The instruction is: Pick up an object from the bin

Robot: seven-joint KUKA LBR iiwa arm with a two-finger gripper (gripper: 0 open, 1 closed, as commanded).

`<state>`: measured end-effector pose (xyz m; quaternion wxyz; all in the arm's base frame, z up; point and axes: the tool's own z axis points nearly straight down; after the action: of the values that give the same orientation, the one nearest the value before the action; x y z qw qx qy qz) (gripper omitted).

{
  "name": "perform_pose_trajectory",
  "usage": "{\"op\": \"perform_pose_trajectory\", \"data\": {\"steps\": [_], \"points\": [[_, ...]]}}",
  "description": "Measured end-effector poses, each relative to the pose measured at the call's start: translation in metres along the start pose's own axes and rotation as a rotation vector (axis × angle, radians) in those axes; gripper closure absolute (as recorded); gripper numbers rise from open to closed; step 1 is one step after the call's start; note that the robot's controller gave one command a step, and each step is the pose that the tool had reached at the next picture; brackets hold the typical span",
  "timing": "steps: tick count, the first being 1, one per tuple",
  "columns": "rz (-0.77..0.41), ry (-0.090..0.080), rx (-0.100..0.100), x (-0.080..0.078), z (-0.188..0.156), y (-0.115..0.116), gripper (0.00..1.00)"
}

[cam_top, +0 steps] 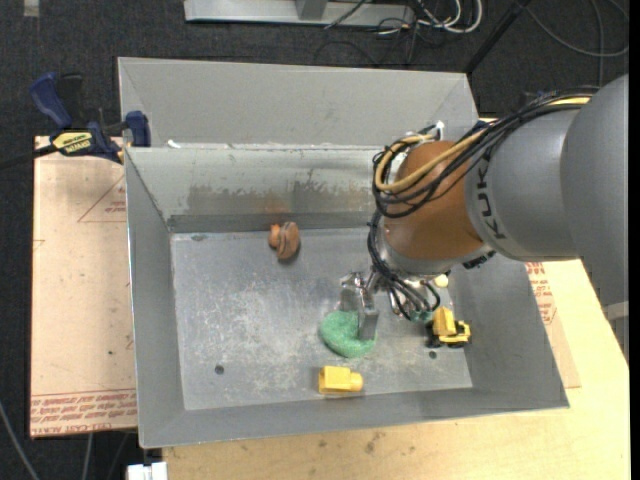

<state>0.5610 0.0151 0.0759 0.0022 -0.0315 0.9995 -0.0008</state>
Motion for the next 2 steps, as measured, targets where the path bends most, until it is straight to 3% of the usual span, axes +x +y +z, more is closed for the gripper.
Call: {"op": "perform_pose_trajectory", "data": {"steps": [1, 2], "points": [[0.0, 0.0, 0.0, 0.0, 0.0, 0.0, 1.0], [-0.018, 0.001, -0.002, -0.008, -0.117, -0.001, 1.0]]}}
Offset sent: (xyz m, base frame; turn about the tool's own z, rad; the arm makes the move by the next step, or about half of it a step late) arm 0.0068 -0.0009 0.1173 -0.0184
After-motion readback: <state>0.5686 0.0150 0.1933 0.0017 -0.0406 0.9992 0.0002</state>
